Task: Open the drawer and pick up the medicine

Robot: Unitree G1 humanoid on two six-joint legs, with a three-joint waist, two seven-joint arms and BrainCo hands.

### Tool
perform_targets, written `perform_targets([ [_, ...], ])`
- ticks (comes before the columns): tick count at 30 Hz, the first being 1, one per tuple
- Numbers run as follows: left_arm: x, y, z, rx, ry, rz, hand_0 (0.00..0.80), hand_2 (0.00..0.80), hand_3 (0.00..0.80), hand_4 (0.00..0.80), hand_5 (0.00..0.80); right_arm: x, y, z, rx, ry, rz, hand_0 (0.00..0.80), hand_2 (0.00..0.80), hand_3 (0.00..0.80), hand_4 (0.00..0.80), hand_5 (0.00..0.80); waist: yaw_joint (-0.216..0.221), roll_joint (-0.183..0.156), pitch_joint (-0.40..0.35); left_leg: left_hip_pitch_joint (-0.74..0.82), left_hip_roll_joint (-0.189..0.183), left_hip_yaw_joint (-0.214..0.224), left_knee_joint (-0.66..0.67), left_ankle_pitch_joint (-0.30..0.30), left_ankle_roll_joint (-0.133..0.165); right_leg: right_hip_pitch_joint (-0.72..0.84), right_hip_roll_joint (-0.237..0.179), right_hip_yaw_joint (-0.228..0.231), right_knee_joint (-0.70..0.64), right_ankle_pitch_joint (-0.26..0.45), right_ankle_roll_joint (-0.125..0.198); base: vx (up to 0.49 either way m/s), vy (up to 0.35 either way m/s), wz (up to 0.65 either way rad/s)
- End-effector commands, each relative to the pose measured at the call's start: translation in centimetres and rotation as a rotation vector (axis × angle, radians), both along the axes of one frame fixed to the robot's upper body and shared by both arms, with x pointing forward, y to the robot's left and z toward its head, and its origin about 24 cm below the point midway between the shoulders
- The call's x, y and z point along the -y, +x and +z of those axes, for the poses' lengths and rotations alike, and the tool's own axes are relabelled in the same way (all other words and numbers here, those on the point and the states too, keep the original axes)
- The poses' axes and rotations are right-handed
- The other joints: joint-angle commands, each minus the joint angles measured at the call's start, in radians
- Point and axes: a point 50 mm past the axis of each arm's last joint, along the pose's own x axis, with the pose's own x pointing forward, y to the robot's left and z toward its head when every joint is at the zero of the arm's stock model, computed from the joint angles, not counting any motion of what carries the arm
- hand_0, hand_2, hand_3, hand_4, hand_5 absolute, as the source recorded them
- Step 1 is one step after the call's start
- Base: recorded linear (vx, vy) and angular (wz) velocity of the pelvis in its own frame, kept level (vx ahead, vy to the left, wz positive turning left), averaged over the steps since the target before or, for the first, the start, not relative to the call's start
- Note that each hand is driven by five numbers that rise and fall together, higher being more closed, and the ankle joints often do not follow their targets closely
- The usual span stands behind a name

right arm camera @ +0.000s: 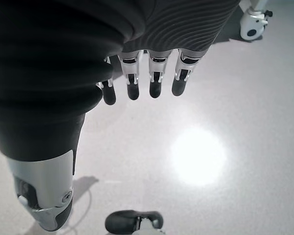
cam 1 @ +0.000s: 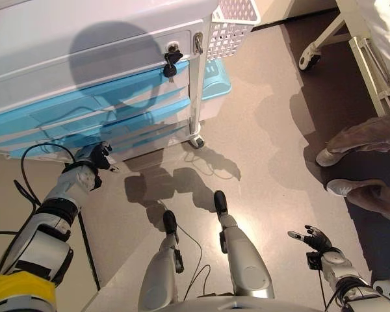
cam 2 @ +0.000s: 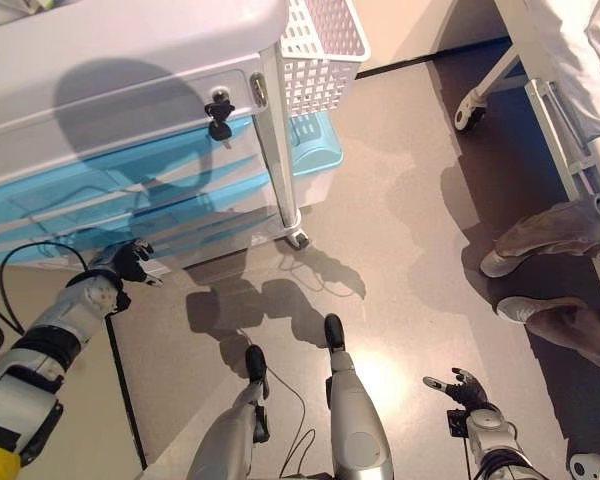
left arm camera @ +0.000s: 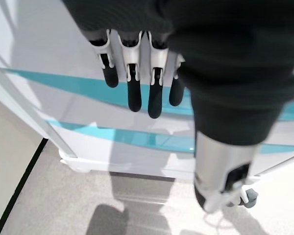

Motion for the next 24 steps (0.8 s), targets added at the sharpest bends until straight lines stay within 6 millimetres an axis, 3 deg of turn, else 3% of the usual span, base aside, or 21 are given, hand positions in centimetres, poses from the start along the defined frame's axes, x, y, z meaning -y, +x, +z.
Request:
perform_targets([
  [1, -1.4, 1.2, 4.9, 0.171, 0.029, 0.032, 0.000, 0.000, 0.000, 0.000, 0.000, 0.1, -0.6, -0.1, -0.016, -0.012, 0.028, 0.000, 0.000, 0.000, 0.000, 0.000, -0.009, -0.029, -0.051, -0.123, -0.051, -0.035, 0.185, -0.081, 0.044, -0.028, -0.006, -0.004, 0.055, -0.010, 0.044, 0.000, 0.000, 0.00],
  [17, -2.4, 0.2, 3.6, 0.175, -0.062, 0.101, 0.000, 0.000, 0.000, 0.000, 0.000, 0.1, -1.0, -0.4, -0.041, -0.016, 0.037, 0.000, 0.000, 0.000, 0.000, 0.000, 0.005, -0.031, -0.073, -0.094, -0.050, -0.042, 0.171, -0.075, 0.037, 0.000, -0.009, -0.007, 0.043, 0.000, 0.042, -0.013, -0.006, 0.00],
  [21, -2.5, -0.7, 1.6, 0.179, -0.156, 0.149, 0.000, 0.000, 0.000, 0.000, 0.000, 0.1, -1.5, -0.7, -0.066, -0.020, 0.027, 0.000, 0.000, 0.000, 0.000, 0.000, 0.015, -0.030, -0.090, -0.063, -0.045, -0.043, 0.149, -0.066, 0.034, 0.028, -0.013, -0.017, 0.025, 0.007, 0.044, 0.004, -0.004, -0.01],
  [22, -2.5, -1.7, -0.2, 0.171, -0.230, 0.188, 0.000, 0.000, 0.000, 0.000, 0.000, 0.3, -2.1, -1.0, -0.092, -0.025, 0.013, 0.000, 0.000, 0.000, 0.000, 0.000, 0.024, -0.025, -0.110, -0.037, -0.045, -0.045, 0.132, -0.064, 0.032, 0.051, -0.013, -0.021, 0.019, 0.005, 0.044, 0.030, -0.005, -0.07],
  [24, -2.6, -2.4, -1.4, 0.159, -0.263, 0.213, 0.000, 0.000, 0.000, 0.000, 0.000, 0.4, -2.4, -1.2, -0.108, -0.028, 0.009, 0.000, 0.000, 0.000, 0.000, 0.000, 0.029, -0.020, -0.126, -0.012, -0.045, -0.047, 0.118, -0.063, 0.032, 0.072, -0.012, -0.024, 0.014, 0.002, 0.044, 0.066, -0.014, -0.10],
])
